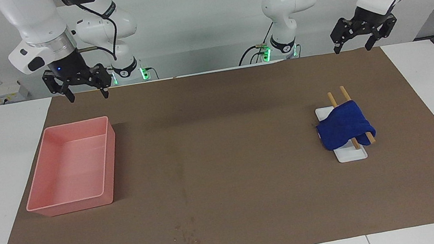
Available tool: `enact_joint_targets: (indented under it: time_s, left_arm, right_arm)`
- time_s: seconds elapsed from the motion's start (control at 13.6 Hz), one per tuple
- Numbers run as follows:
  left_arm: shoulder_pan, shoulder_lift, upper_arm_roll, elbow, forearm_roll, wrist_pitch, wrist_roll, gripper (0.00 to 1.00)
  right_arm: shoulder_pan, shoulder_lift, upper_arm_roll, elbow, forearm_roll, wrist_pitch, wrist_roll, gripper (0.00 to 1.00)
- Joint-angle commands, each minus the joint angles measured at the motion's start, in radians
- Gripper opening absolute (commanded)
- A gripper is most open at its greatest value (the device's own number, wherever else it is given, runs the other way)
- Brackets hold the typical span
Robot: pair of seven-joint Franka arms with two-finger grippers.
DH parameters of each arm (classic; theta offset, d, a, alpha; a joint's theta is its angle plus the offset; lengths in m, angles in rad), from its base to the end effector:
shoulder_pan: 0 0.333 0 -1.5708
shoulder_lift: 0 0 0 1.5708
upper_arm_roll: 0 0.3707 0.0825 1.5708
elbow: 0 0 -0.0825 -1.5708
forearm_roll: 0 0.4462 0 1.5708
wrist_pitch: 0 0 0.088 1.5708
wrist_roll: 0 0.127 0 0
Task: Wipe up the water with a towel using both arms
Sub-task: 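Move the left gripper toward the blue towel on the white tray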
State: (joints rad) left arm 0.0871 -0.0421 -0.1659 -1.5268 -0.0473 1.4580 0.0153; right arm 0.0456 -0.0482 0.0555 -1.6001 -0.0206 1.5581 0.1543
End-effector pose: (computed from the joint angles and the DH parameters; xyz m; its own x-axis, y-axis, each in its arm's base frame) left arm 0.5865 -0.0552 0.6979 0.9947 -0.0989 -0.0266 -0.0978 -0.9944 0.0406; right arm 0.5950 0.0586 0.6717 0.9985 -0.0534 0.0096 -0.0536 -0.9983 0.0220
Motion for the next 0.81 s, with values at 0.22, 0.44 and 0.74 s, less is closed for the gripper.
enact_joint_targets:
  time_s: [0.22,0.44,0.74]
  left_arm:
    - [0.008,-0.018,0.005,-0.038,0.004,0.019,0.032,1.0]
    - [0.016,-0.048,0.009,-0.122,0.01,0.151,0.0,1.0]
    - [0.058,-0.11,0.009,-0.401,0.047,0.529,-0.101,1.0]
  right_arm:
    - [-0.006,-0.012,-0.003,-0.006,0.004,-0.013,-0.024,1.0]
    - [-0.004,-0.012,-0.003,-0.006,0.004,-0.013,-0.024,1.0]
    - [-0.006,-0.012,-0.003,-0.006,0.004,-0.013,-0.024,1.0]
